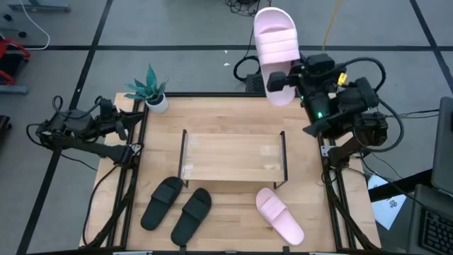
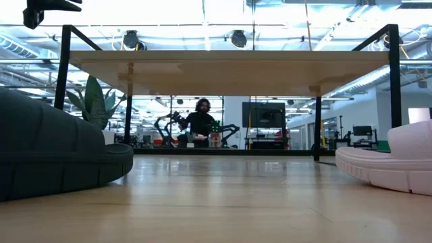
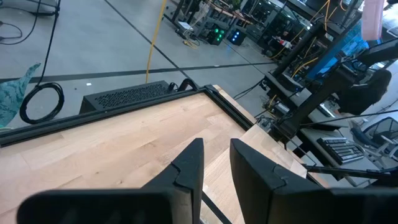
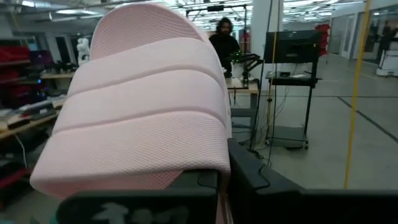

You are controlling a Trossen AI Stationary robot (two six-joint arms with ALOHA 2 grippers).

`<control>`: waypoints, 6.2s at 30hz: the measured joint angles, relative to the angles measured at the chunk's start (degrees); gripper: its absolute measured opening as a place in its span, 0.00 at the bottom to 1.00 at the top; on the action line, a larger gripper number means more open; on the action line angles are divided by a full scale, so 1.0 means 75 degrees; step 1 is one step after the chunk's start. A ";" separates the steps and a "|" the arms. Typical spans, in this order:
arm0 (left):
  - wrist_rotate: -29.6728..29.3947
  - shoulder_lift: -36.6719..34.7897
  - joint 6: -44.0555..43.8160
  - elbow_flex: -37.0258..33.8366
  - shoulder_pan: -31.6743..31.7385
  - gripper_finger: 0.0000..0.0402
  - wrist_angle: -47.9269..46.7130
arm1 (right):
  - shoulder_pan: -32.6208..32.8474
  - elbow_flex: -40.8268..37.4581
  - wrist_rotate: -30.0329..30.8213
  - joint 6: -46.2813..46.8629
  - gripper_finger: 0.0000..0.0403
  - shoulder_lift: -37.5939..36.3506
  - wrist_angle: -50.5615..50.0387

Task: Pick and place slides into the shelf
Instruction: Put the right pink slipper on the shelf

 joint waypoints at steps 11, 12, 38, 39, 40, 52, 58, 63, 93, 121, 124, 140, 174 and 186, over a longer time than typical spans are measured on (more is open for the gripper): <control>0.0002 0.0000 0.0069 0.0000 0.0000 0.19 0.0000 | -0.0872 -0.0103 0.0003 -0.0070 0.00 -0.1110 -0.0296; 0.0003 0.0000 0.0069 0.0000 0.0000 0.19 0.0000 | -0.0909 -0.0106 0.0009 -0.0072 0.00 -0.1205 -0.0310; -0.0644 0.0000 -0.0153 0.0000 0.0000 0.19 0.0455 | -0.2599 -0.0114 -0.1455 -0.1817 0.00 -0.0918 -0.3127; -0.0647 0.0000 -0.0154 0.0000 0.0000 0.19 0.0455 | -0.2744 -0.0112 -0.1503 -0.2027 0.00 -0.0812 -0.3245; -0.0654 0.0000 -0.0156 0.0000 0.0000 0.19 0.0455 | -0.2856 -0.0123 -0.1628 -0.2080 0.00 -0.0709 -0.3448; -0.0917 0.0000 -0.0131 0.0000 0.0000 0.19 0.0446 | -0.3449 -0.1861 -0.2209 -0.4172 0.00 -0.0573 -0.3830; -0.1221 0.0000 -0.0153 0.0000 0.0000 0.19 0.0437 | -0.3535 -0.2512 -0.2252 -0.4492 0.00 -0.0605 -0.3679; -0.1486 0.0000 -0.0172 0.0000 0.0000 0.19 0.0444 | -0.3564 -0.2513 -0.1786 -0.2791 0.00 -0.0588 -0.3655; -0.2083 -0.0002 -0.1530 0.0000 0.0002 0.19 0.0462 | -0.1285 -0.2657 0.0006 0.3955 0.00 -0.0536 -0.3371; -0.1789 0.0000 -0.2360 0.0000 0.0000 0.19 0.0463 | 0.1641 -0.4201 0.0006 0.3915 0.00 -0.0160 0.2034; -0.1775 0.0000 -0.2345 0.0000 0.0000 0.19 0.0463 | 0.1795 -0.4201 0.0006 0.4033 0.00 -0.0043 0.2233; -0.1176 0.0000 -0.2401 0.0000 0.0000 0.19 0.0463 | 0.2359 -0.4806 0.0002 0.4956 0.00 0.0379 0.3789; 0.3270 0.4146 0.1237 0.0003 0.0004 0.19 0.6367 | 0.2092 -0.7228 -0.1569 0.9450 0.00 0.0379 0.3774; 0.4031 0.5796 0.0197 0.0003 0.0009 0.40 0.8902 | 0.1892 -0.7228 -0.2175 0.9476 0.00 -0.0570 0.1146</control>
